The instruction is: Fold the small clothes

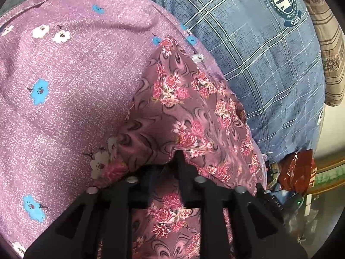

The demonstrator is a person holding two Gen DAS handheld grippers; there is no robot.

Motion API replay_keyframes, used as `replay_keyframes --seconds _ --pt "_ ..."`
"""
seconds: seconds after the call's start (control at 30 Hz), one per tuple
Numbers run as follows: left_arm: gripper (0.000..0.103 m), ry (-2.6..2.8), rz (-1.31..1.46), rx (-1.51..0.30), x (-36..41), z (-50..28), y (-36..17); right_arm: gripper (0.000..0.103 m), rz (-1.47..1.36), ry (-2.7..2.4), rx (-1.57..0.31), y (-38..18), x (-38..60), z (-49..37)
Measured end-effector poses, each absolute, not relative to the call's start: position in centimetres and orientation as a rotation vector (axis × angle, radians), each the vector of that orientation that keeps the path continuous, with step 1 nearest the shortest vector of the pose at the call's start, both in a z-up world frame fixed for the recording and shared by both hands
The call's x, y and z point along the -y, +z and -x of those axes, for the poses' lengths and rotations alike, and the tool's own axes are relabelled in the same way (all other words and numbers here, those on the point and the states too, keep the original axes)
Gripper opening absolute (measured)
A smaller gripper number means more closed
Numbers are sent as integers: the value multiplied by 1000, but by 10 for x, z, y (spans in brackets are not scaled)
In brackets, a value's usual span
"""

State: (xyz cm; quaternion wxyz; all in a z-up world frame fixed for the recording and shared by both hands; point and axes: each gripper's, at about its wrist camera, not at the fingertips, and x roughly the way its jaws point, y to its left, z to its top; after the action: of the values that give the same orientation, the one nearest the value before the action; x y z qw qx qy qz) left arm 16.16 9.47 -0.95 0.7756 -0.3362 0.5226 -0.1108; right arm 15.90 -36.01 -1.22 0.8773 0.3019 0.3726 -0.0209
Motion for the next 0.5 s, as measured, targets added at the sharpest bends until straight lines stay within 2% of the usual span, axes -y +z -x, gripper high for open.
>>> replay_keyframes --seconds 0.03,0.07,0.1,0.13,0.17,0.2,0.37,0.5 --pt "34 -247 734 -1126 -95 -162 -10 19 -658 -44 -773 -15 362 -156" --pt "34 -249 742 -1117 -96 -162 -11 30 -684 -38 -771 -17 363 -154" --pt "33 -248 741 -1109 -96 -162 -11 33 -711 -30 -774 -21 363 -154" --pt "27 -243 722 -1099 -94 -163 -10 33 -709 -35 -776 -22 364 -155" --pt "7 -233 691 -1071 -93 -163 -4 27 -678 -39 -786 -20 360 -158" --pt "5 -229 672 -1052 -93 -162 0 6 -625 -23 -794 -14 354 -162" --pt "5 -247 648 -878 -99 -142 42 7 -639 47 -598 40 358 -143" --pt "5 -211 543 -910 -83 -136 42 7 -642 48 -565 50 364 -133"
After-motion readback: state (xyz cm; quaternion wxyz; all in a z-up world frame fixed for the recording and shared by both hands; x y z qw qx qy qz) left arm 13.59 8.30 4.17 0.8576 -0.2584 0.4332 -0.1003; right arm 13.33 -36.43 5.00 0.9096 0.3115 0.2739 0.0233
